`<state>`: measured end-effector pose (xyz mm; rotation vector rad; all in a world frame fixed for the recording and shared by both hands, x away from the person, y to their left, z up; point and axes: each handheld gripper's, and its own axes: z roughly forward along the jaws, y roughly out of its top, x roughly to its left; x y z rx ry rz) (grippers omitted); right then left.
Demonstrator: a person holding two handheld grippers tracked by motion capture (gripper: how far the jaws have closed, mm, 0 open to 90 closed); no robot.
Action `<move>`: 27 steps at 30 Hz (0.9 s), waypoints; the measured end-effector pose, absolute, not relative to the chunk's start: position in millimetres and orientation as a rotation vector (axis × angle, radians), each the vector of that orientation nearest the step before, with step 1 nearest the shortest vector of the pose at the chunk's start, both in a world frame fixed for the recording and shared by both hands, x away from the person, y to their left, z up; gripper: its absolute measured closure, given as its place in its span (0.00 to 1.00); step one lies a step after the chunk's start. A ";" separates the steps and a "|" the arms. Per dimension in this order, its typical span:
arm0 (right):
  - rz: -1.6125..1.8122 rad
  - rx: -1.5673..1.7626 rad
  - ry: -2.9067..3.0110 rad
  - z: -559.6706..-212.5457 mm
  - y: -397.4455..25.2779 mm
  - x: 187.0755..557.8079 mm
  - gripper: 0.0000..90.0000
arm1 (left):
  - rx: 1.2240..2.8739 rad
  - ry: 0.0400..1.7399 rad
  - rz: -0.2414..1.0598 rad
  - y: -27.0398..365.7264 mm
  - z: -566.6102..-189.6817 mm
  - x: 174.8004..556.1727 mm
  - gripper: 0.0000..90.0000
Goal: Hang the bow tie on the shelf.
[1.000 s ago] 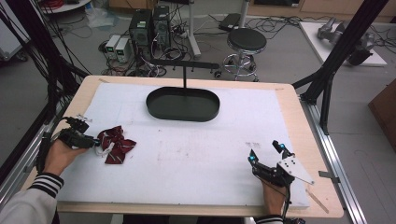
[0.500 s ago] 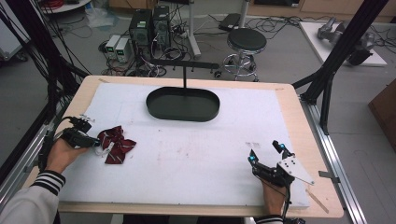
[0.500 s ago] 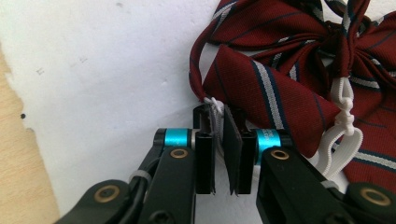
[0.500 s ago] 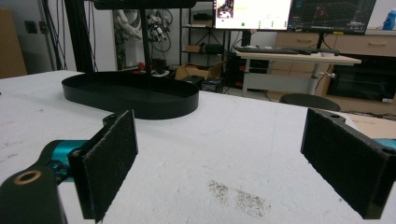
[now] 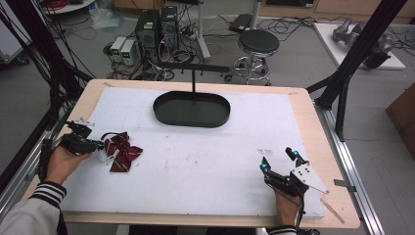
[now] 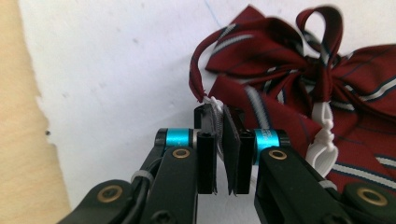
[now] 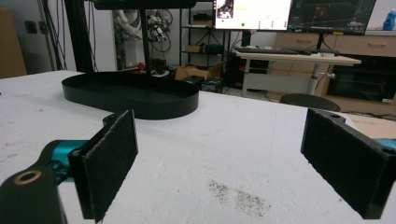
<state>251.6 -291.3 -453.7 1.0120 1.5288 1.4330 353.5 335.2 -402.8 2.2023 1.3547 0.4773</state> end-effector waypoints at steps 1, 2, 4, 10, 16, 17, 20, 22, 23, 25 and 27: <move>1.433 1.011 1.528 -453.7 -291.3 251.7 0.11 | 2.195 1.344 0.483 335.5 -401.6 352.9 0.93; 1.432 1.011 1.528 -453.7 -291.4 251.7 0.11 | 2.195 1.344 0.483 335.5 -401.6 352.9 0.93; 1.433 1.011 1.528 -453.7 -291.3 251.7 0.11 | 2.173 1.320 0.505 335.5 -397.7 350.9 0.93; 1.432 1.010 1.528 -453.7 -291.3 251.7 0.11 | 2.113 1.280 0.562 335.3 -392.1 347.1 0.93; 1.433 1.012 1.528 -453.7 -291.4 251.6 0.11 | 2.045 1.223 0.642 332.9 -385.1 344.1 0.93; 1.434 1.016 1.527 -453.7 -291.3 251.5 0.11 | 2.033 1.213 0.660 332.0 -382.9 343.4 0.93; 1.432 1.011 1.528 -453.7 -291.3 251.6 0.11 | 2.000 1.182 0.709 328.6 -376.0 342.1 0.93; 1.431 1.012 1.528 -453.7 -291.3 251.6 0.11 | 1.980 1.155 0.742 325.6 -371.1 341.2 0.93; 1.433 1.013 1.526 -453.7 -291.3 251.6 0.11 | 1.965 1.135 0.756 324.3 -368.9 340.9 0.93; 1.433 1.017 1.528 -453.7 -291.3 251.4 0.11 | 1.932 1.106 0.782 321.2 -364.9 340.3 0.93; 1.432 1.011 1.528 -453.7 -291.4 251.6 0.11 | 1.911 1.076 0.803 318.7 -361.4 339.7 0.93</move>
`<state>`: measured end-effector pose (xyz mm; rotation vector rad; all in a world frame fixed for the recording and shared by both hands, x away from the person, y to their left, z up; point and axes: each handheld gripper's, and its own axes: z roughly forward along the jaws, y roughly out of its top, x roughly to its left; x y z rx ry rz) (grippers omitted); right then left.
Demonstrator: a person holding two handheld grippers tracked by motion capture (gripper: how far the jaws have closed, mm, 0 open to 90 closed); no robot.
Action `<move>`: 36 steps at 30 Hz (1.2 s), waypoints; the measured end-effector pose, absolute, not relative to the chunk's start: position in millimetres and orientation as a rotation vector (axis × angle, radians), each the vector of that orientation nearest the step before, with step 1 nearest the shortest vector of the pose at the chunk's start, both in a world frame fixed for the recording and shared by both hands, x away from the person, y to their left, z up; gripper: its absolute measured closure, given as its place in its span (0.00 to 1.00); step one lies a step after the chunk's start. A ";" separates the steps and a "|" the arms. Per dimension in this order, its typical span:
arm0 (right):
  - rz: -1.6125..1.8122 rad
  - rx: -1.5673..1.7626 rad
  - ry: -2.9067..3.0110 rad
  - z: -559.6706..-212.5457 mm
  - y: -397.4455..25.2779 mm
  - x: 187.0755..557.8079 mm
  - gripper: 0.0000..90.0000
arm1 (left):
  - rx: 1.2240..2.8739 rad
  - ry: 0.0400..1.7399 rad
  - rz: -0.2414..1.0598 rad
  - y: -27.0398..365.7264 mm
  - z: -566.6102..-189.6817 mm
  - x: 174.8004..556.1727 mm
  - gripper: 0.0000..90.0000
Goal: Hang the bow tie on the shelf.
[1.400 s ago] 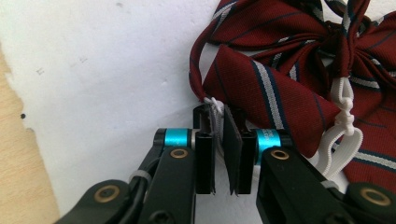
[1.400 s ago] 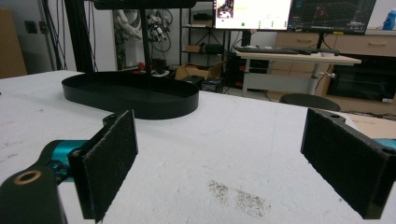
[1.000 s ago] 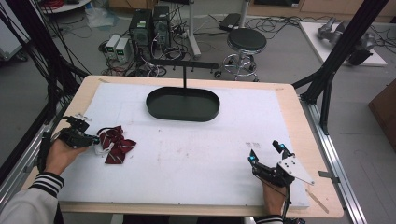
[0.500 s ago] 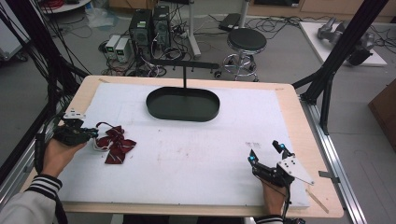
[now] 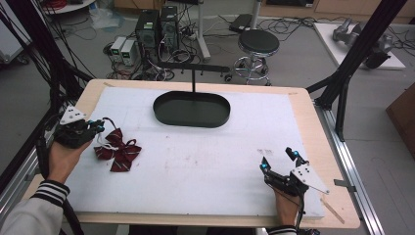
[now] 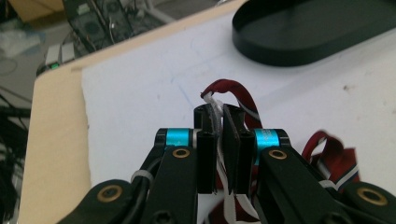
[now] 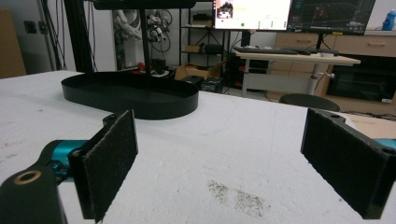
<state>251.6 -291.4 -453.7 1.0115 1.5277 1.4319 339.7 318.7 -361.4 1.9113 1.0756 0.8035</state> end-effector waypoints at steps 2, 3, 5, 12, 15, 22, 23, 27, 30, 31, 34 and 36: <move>1.432 1.011 1.528 -453.7 -291.3 251.7 0.11 | 1.900 1.041 0.825 315.7 -358.1 339.3 0.93; 1.433 1.012 1.528 -453.7 -291.3 251.6 0.11 | 1.894 1.027 0.831 314.0 -356.6 339.3 0.93; 1.432 1.011 1.528 -453.7 -291.3 251.7 0.11 | 1.883 1.003 0.841 311.2 -353.8 339.4 0.93; 1.433 1.015 1.526 -453.7 -291.2 251.5 0.11 | 1.837 0.926 0.861 301.3 -342.5 341.1 0.93; 1.432 1.014 1.526 -453.7 -291.1 251.4 0.11 | 1.812 0.903 0.867 296.1 -334.3 342.9 0.93; 1.432 1.013 1.526 -453.8 -291.2 251.4 0.11 | 1.781 0.874 0.880 288.4 -322.4 346.9 0.93; 1.431 1.012 1.527 -453.8 -291.2 251.4 0.11 | 1.776 0.862 0.887 285.0 -318.7 348.3 0.93; 1.433 1.013 1.526 -453.8 -291.2 251.4 0.11 | 1.761 0.838 0.892 278.9 -314.5 350.9 0.93; 1.433 1.016 1.527 -453.8 -291.3 251.3 0.11 | 1.741 0.821 0.887 272.5 -312.3 353.7 0.93; 1.437 1.019 1.525 -453.8 -291.2 251.3 0.11 | 1.730 0.803 0.880 267.8 -311.3 355.0 0.93; 1.433 1.013 1.527 -453.8 -291.4 251.5 0.11 | 1.723 0.785 0.875 262.3 -311.4 357.2 0.93; 1.432 1.013 1.527 -453.8 -291.3 251.4 0.11 | 1.709 0.775 0.866 257.9 -312.1 359.6 0.93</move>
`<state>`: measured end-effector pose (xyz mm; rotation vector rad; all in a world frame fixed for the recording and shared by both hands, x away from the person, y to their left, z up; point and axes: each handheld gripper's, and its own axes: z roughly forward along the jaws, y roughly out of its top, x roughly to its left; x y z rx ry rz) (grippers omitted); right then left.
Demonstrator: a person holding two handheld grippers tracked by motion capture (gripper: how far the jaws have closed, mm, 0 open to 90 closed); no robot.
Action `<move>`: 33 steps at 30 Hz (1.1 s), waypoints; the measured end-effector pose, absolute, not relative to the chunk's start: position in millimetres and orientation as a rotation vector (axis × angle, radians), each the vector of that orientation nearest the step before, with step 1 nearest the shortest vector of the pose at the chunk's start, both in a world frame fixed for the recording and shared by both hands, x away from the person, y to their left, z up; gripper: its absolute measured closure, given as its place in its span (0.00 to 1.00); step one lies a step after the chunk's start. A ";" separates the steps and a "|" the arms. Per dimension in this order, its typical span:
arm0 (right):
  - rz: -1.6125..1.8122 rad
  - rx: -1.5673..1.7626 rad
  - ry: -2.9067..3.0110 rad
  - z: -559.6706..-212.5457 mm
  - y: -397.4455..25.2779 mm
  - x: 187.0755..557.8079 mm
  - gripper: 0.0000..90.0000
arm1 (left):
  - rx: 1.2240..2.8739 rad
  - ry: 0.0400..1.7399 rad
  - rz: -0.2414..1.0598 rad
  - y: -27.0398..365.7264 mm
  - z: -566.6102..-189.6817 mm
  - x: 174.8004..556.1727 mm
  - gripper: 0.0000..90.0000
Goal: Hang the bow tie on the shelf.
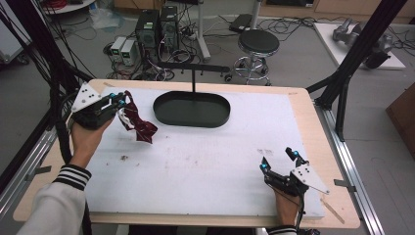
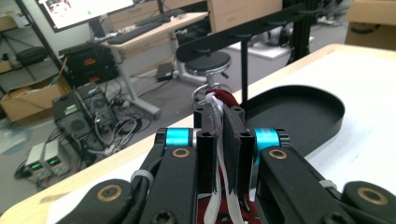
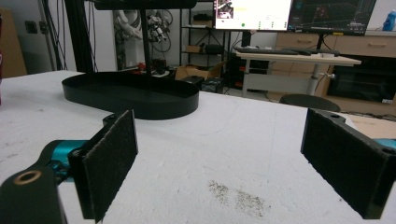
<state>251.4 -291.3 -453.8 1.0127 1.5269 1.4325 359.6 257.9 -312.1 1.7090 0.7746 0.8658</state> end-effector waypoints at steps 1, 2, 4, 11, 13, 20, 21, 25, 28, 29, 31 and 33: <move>1.431 1.011 1.526 -453.7 -291.3 251.5 0.11 | 1.700 0.757 0.853 253.9 -312.5 363.4 0.93; 1.431 1.011 1.526 -453.7 -291.3 251.5 0.11 | 1.700 0.757 0.853 253.9 -312.5 363.4 0.93; 1.432 1.011 1.527 -453.7 -291.2 251.5 0.11 | 1.683 0.744 0.833 248.8 -312.1 369.0 0.93; 1.431 1.014 1.527 -453.8 -291.3 251.4 0.11 | 1.666 0.723 0.810 238.1 -307.9 385.0 0.93; 1.432 1.012 1.526 -453.8 -291.4 251.6 0.11 | 1.664 0.721 0.806 236.5 -307.4 387.8 0.93; 1.433 1.017 1.525 -453.8 -291.3 251.4 0.11 | 1.660 0.708 0.789 226.1 -306.6 409.5 0.93; 1.434 1.017 1.526 -453.9 -291.4 251.4 0.11 | 1.664 0.710 0.782 222.9 -306.6 415.8 0.93; 1.436 1.019 1.524 -453.8 -291.3 251.4 0.11 | 1.650 0.712 0.772 217.6 -305.7 426.3 0.93; 1.436 1.016 1.525 -453.8 -291.3 251.3 0.11 | 1.656 0.709 0.771 211.9 -305.4 432.7 0.93; 1.437 1.016 1.527 -453.8 -291.2 251.1 0.11 | 1.658 0.706 0.770 210.5 -305.3 434.1 0.93; 1.438 1.017 1.526 -453.9 -291.3 251.2 0.11 | 1.653 0.704 0.768 206.7 -304.7 438.3 0.93; 1.440 1.016 1.524 -453.9 -291.4 251.4 0.11 | 1.651 0.702 0.764 204.3 -304.4 441.7 0.93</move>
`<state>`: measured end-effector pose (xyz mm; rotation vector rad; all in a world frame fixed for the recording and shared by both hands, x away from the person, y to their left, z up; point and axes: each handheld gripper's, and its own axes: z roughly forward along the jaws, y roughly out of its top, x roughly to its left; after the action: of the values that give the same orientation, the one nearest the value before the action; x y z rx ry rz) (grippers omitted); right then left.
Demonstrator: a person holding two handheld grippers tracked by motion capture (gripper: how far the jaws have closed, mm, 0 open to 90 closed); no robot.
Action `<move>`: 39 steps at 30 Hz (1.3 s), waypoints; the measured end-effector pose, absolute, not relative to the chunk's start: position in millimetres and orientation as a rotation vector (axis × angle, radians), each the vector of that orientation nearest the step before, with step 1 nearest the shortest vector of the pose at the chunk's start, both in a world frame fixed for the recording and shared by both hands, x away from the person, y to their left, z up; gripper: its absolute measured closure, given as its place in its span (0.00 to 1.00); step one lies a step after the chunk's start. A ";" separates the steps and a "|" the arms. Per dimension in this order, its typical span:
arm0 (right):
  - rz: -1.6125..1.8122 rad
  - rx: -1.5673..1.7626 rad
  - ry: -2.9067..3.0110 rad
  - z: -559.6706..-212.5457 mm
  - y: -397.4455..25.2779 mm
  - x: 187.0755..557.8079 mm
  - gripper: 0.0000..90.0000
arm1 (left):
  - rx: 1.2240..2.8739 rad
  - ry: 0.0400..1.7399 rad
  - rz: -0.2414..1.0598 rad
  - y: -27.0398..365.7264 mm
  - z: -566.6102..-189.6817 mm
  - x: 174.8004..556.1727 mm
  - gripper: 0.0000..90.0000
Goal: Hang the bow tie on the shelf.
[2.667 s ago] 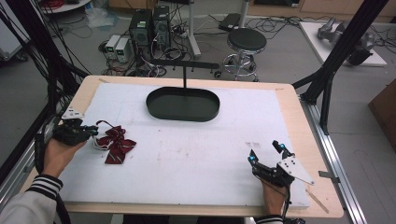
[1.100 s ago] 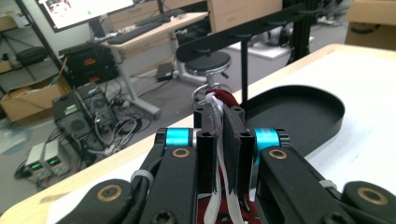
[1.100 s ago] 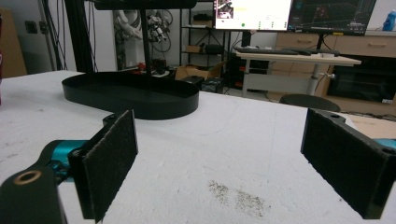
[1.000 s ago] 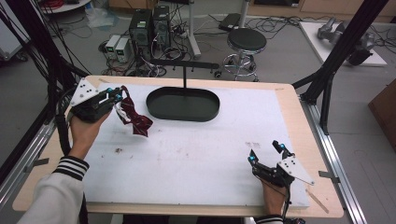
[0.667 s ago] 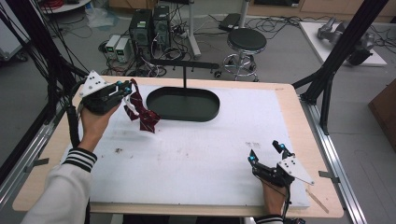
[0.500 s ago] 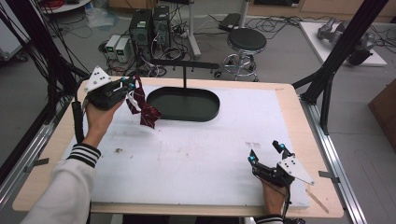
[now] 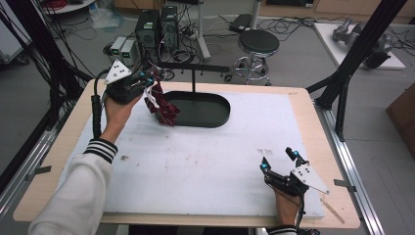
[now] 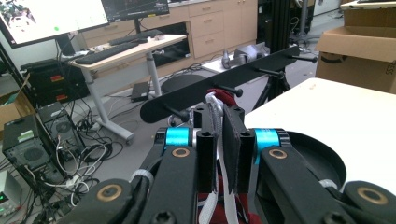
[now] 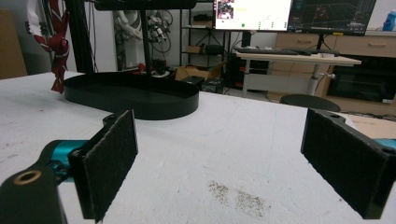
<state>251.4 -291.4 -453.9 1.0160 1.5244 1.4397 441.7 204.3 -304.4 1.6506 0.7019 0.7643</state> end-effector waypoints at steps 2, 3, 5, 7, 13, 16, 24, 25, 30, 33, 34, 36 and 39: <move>1.440 1.013 1.525 -453.8 -291.7 251.6 0.11 | 1.651 0.700 0.768 201.8 -304.5 445.5 0.93; 1.441 1.015 1.526 -453.9 -291.5 251.4 0.11 | 1.649 0.701 0.769 201.4 -305.0 446.9 0.93; 1.441 1.014 1.527 -453.8 -291.5 251.4 0.11 | 1.650 0.710 0.766 200.8 -307.2 449.9 0.93; 1.441 1.015 1.526 -453.9 -291.4 251.4 0.11 | 1.659 0.715 0.764 200.7 -308.0 452.0 0.93; 1.442 1.016 1.528 -453.9 -291.8 251.3 0.11 | 1.656 0.732 0.773 198.2 -304.7 464.4 0.93; 1.444 1.012 1.527 -453.9 -292.1 251.5 0.11 | 1.656 0.725 0.777 195.3 -301.4 469.0 0.93; 1.449 1.013 1.522 -454.0 -292.6 251.4 0.11 | 1.690 0.725 0.794 189.3 -295.8 483.4 0.93; 1.449 1.013 1.522 -454.0 -292.6 251.4 0.11 | 1.690 0.725 0.794 189.3 -295.8 483.4 0.93; 1.456 1.017 1.519 -454.2 -292.8 250.9 0.11 | 1.692 0.745 0.795 188.9 -298.2 490.9 0.93; 1.456 1.017 1.518 -454.2 -292.8 250.9 0.11 | 1.693 0.757 0.799 188.5 -299.6 495.1 0.93; 1.456 1.017 1.519 -454.2 -292.8 250.9 0.11 | 1.691 0.761 0.802 188.5 -299.8 496.3 0.93; 1.456 1.017 1.518 -454.2 -292.8 250.8 0.11 | 1.694 0.768 0.799 188.6 -299.8 498.9 0.93; 1.457 1.017 1.516 -454.2 -292.9 250.7 0.11 | 1.689 0.771 0.807 187.5 -298.5 502.2 0.93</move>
<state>250.7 -292.9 -454.2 1.0168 1.5162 1.4572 502.2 187.5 -298.5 1.6893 0.7707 0.8066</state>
